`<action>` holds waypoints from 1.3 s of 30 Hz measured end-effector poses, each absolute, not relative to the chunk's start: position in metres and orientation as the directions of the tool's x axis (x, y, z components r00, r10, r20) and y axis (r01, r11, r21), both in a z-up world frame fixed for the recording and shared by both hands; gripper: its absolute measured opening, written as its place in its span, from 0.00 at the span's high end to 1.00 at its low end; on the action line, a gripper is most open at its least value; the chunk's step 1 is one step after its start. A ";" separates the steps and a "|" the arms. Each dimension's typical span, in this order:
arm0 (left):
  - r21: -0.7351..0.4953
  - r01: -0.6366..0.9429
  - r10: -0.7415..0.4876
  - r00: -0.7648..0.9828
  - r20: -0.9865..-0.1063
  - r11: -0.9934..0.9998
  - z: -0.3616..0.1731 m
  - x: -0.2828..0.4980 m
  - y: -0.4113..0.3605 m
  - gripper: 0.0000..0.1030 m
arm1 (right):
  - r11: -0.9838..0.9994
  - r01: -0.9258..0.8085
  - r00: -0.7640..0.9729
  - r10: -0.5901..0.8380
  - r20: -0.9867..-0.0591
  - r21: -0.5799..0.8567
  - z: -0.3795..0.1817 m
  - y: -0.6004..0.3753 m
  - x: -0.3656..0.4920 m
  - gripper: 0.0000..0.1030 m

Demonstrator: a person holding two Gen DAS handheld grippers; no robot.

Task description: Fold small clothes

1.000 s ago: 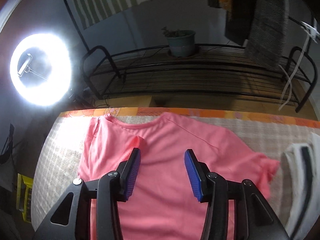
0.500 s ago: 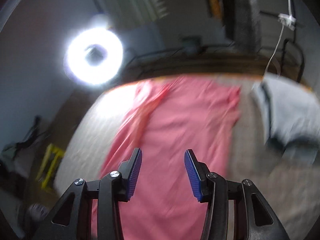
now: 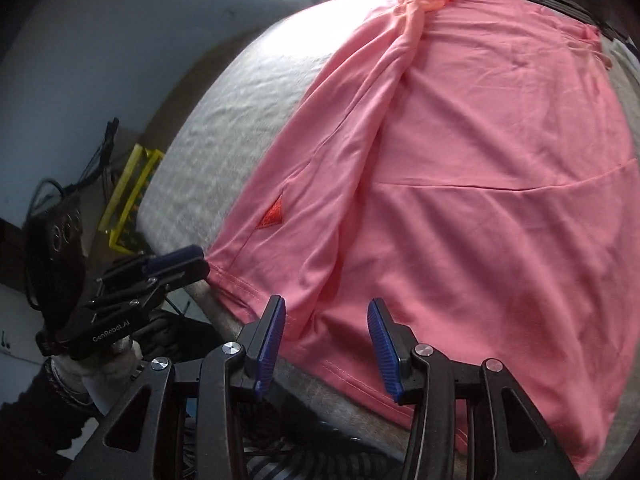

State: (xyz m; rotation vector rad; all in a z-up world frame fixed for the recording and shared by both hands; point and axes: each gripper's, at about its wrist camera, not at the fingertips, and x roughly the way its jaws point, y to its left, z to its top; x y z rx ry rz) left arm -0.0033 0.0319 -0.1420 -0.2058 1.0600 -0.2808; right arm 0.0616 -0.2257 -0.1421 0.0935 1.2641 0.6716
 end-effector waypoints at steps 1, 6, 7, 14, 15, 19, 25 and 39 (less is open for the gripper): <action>-0.296 0.134 -0.325 0.454 -0.830 0.946 -0.143 -0.002 0.028 0.81 | 0.803 -0.425 0.135 0.512 -0.849 0.417 -0.144 -0.222 0.062 0.69; -0.335 0.207 -0.393 0.455 -0.799 0.919 -0.132 -0.015 0.022 0.81 | 0.785 -0.431 0.099 0.531 -0.842 0.444 -0.153 -0.216 0.059 1.00; -0.331 0.210 -0.392 0.466 -0.793 0.920 -0.128 -0.018 0.024 0.81 | 0.786 -0.426 0.114 0.537 -0.836 0.447 -0.149 -0.224 0.058 1.00; -0.400 0.049 -0.378 0.452 -0.808 0.915 -0.143 0.001 0.050 0.71 | 0.771 -0.373 0.154 0.600 -0.785 0.516 -0.142 -0.257 0.060 0.96; -0.408 0.046 -0.384 0.449 -0.807 0.912 -0.143 0.002 0.052 0.71 | 0.761 -0.369 0.147 0.615 -0.774 0.534 -0.141 -0.256 0.060 0.93; -0.389 0.063 -0.374 0.454 -0.808 0.919 -0.142 0.002 0.049 0.71 | 0.716 -0.387 0.106 0.661 -0.743 0.581 -0.140 -0.245 0.058 0.57; -0.387 0.057 -0.369 0.459 -0.808 0.920 -0.141 0.005 0.047 0.71 | 0.766 -0.431 0.069 0.554 -0.830 0.476 -0.163 -0.215 0.055 1.00; -0.457 0.054 -0.440 0.394 -0.807 0.888 -0.158 0.023 0.029 0.87 | 0.746 -0.365 0.074 0.619 -0.782 0.556 -0.165 -0.240 0.047 1.00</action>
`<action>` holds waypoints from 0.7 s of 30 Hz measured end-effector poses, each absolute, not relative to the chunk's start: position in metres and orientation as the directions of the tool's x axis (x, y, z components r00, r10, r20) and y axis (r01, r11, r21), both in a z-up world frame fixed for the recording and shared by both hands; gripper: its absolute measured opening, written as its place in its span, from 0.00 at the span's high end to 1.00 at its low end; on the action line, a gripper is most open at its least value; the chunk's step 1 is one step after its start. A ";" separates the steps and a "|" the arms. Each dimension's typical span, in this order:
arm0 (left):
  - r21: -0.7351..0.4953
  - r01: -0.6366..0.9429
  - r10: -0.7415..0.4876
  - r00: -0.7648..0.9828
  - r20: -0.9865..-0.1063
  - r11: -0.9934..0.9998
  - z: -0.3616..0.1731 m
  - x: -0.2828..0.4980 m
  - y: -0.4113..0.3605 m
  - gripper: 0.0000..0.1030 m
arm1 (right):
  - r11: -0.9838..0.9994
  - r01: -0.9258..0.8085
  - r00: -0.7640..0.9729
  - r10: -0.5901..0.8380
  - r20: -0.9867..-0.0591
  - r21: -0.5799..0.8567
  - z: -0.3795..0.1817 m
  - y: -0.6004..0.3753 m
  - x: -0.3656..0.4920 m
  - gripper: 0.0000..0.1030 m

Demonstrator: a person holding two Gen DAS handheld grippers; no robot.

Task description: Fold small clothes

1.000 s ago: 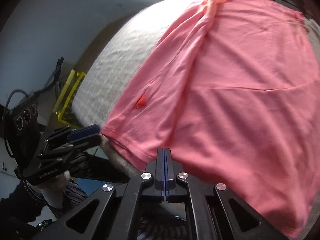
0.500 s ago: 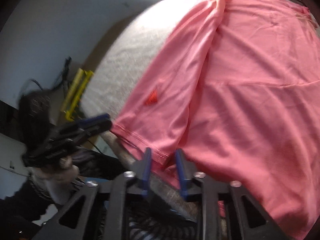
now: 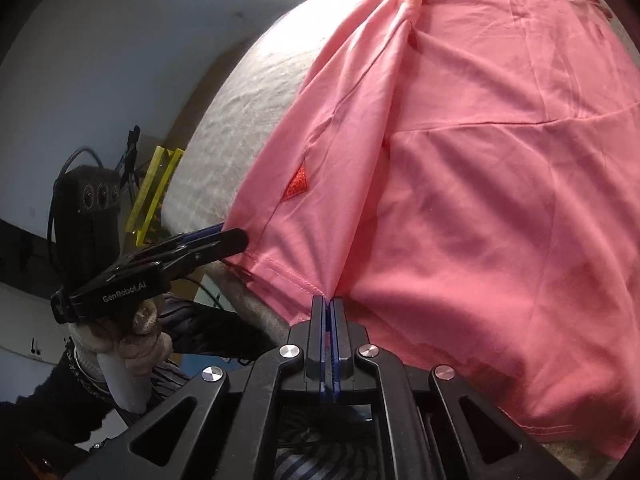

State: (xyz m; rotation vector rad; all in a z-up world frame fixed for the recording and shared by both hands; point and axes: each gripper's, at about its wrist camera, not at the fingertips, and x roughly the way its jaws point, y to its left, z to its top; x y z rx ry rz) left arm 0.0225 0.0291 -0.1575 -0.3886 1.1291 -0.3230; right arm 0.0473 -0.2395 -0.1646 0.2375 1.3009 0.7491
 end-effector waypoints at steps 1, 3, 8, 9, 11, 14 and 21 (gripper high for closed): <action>-0.421 0.065 -0.412 0.392 -0.823 0.904 -0.157 0.022 0.026 0.97 | 0.743 -0.359 0.077 0.627 -0.775 0.565 -0.162 -0.242 0.048 1.00; -0.312 0.085 -0.318 0.429 -0.846 0.946 -0.146 0.014 0.023 0.97 | 0.731 -0.336 0.081 0.651 -0.755 0.594 -0.161 -0.243 0.048 1.00; -0.352 0.072 -0.343 0.471 -0.813 0.933 -0.135 0.003 0.040 0.88 | 0.735 -0.339 0.101 0.649 -0.754 0.587 -0.156 -0.257 0.048 1.00; -0.378 0.048 -0.356 0.461 -0.813 0.925 -0.139 0.006 0.044 0.85 | 0.747 -0.331 0.086 0.632 -0.770 0.576 -0.163 -0.255 0.048 1.00; -0.398 0.004 -0.359 0.444 -0.821 0.917 -0.149 0.011 0.048 0.82 | 0.757 -0.315 0.061 0.619 -0.783 0.573 -0.174 -0.251 0.046 1.00; -0.433 0.009 -0.400 0.401 -0.824 0.901 -0.158 0.016 0.042 0.79 | 0.762 -0.347 0.070 0.602 -0.795 0.547 -0.169 -0.248 0.046 1.00; -0.357 0.057 -0.345 0.441 -0.829 0.932 -0.153 0.020 0.008 0.67 | 0.780 -0.308 0.096 0.595 -0.798 0.545 -0.167 -0.252 0.047 1.00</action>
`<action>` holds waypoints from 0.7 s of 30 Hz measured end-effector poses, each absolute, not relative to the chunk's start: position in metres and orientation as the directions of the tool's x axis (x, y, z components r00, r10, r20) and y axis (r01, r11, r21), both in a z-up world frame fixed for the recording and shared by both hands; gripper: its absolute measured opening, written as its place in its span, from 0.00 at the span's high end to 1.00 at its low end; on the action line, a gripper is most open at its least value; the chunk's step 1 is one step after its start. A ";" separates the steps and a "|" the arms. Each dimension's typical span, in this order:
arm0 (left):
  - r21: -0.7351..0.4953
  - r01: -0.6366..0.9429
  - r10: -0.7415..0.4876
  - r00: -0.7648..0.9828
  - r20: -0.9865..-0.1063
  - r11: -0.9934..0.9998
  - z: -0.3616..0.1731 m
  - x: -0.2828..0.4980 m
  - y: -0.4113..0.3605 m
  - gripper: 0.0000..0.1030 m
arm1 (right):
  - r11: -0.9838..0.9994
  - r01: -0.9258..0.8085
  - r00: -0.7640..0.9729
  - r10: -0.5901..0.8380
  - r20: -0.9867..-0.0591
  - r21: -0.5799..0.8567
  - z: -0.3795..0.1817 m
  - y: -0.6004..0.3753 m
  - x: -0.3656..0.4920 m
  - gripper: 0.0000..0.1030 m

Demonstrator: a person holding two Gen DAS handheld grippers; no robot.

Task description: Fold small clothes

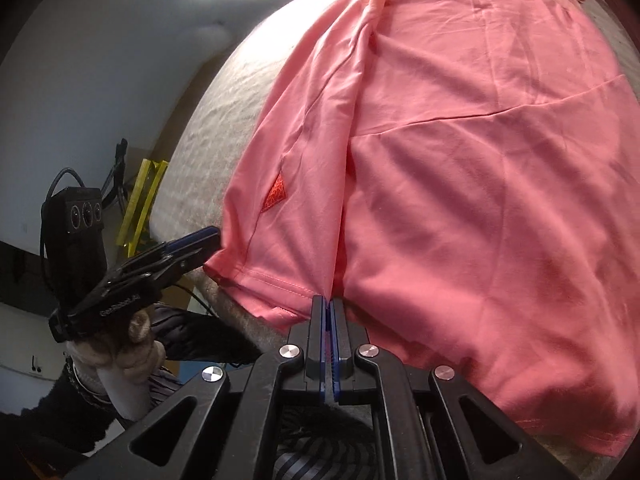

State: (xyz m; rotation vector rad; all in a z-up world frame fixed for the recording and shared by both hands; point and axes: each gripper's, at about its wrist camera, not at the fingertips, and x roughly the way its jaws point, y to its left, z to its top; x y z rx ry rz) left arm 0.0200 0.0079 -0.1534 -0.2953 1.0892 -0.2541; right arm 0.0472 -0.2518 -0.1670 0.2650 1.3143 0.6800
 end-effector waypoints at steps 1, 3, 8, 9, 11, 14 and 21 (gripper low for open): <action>-0.346 0.069 -0.340 0.440 -0.831 0.936 -0.153 0.020 0.005 0.68 | 0.780 -0.307 0.100 0.596 -0.797 0.545 -0.167 -0.251 0.046 1.00; -0.312 0.093 -0.321 0.430 -0.844 0.945 -0.156 0.020 0.000 0.98 | 0.774 -0.310 0.098 0.604 -0.791 0.552 -0.165 -0.251 0.044 1.00; -0.361 0.070 -0.354 0.436 -0.827 0.930 -0.148 0.015 0.022 1.00 | 0.748 -0.322 0.087 0.633 -0.769 0.580 -0.162 -0.254 0.043 1.00; -0.372 0.059 -0.358 0.447 -0.820 0.926 -0.143 0.012 0.030 1.00 | 0.733 -0.319 0.088 0.653 -0.752 0.600 -0.159 -0.255 0.043 1.00; -0.357 0.044 -0.337 0.458 -0.823 0.933 -0.142 0.010 0.037 1.00 | 0.725 -0.341 0.103 0.661 -0.743 0.598 -0.153 -0.256 0.042 1.00; -0.267 0.029 -0.251 0.445 -0.860 0.963 -0.158 0.010 0.039 1.00 | 0.755 -0.325 0.077 0.621 -0.780 0.569 -0.168 -0.255 0.045 1.00; -0.223 0.068 -0.226 0.511 -0.829 0.972 -0.133 -0.002 0.034 1.00 | 0.756 -0.381 0.083 0.602 -0.794 0.532 -0.158 -0.248 0.038 0.70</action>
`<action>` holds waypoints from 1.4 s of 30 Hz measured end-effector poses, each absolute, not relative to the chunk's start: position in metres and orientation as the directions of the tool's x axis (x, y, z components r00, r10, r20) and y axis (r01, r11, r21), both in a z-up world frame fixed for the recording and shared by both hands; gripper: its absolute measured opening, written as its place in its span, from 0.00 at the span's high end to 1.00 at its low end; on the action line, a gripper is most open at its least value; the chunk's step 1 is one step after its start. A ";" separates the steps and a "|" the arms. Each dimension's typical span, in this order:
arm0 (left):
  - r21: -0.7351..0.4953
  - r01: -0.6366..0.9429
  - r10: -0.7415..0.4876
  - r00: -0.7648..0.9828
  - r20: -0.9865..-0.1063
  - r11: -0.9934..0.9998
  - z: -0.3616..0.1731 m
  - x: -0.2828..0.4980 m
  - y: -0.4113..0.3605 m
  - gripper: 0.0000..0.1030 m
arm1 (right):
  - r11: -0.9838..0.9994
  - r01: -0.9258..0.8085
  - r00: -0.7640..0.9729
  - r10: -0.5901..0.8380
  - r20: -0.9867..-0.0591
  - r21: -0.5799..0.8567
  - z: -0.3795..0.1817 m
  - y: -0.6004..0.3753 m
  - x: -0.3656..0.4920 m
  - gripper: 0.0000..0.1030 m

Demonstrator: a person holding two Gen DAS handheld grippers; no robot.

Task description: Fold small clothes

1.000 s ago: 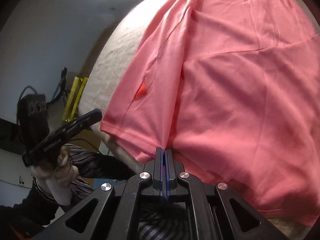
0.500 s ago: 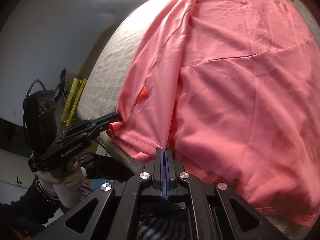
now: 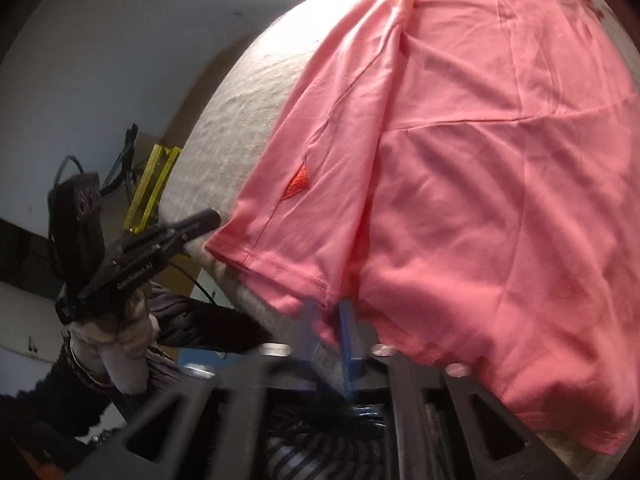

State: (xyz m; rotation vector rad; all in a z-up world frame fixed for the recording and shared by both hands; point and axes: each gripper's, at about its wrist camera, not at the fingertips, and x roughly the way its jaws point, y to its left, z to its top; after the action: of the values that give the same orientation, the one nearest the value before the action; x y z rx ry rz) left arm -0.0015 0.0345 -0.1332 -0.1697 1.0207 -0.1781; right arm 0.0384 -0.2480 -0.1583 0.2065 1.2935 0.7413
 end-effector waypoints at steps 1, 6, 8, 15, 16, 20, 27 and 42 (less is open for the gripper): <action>-0.226 0.075 -0.231 0.528 -0.817 0.971 -0.128 -0.004 0.034 1.00 | 0.764 -0.392 0.105 0.591 -0.800 0.513 -0.154 -0.250 0.036 0.67; -0.169 0.161 -0.233 0.600 -0.765 0.972 -0.103 -0.012 0.007 1.00 | 0.783 -0.388 0.237 0.595 -0.768 0.487 -0.127 -0.281 0.036 0.67; -0.161 0.202 -0.253 0.607 -0.754 0.966 -0.097 -0.012 -0.009 1.00 | 0.791 -0.372 0.297 0.597 -0.746 0.485 -0.115 -0.302 0.037 0.67; -0.162 0.340 -0.345 0.595 -0.726 0.927 -0.092 -0.006 -0.080 1.00 | 0.833 -0.310 0.480 0.553 -0.681 0.459 -0.073 -0.371 0.039 0.63; -0.167 0.356 -0.360 0.590 -0.723 0.920 -0.093 -0.005 -0.090 1.00 | 0.841 -0.297 0.499 0.540 -0.678 0.452 -0.069 -0.387 0.039 0.63; -0.187 0.420 -0.414 0.554 -0.722 0.888 -0.098 -0.002 -0.135 1.00 | 0.869 -0.244 0.553 0.490 -0.674 0.431 -0.060 -0.422 0.044 0.63; -0.208 0.527 -0.492 0.482 -0.725 0.824 -0.112 0.000 -0.213 1.00 | 0.894 -0.215 0.636 0.434 -0.639 0.393 -0.044 -0.472 0.049 0.63; -0.199 0.645 -0.502 0.327 -0.801 0.738 -0.144 -0.007 -0.300 0.61 | 0.853 -0.139 0.659 0.459 -0.596 0.503 -0.044 -0.542 0.085 0.60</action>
State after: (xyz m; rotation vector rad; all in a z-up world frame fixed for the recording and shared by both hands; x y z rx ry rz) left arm -0.0071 -0.2997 -0.1443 0.1664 0.9821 -0.7558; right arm 0.0847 -0.5416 -0.0441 0.4417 0.7837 0.3510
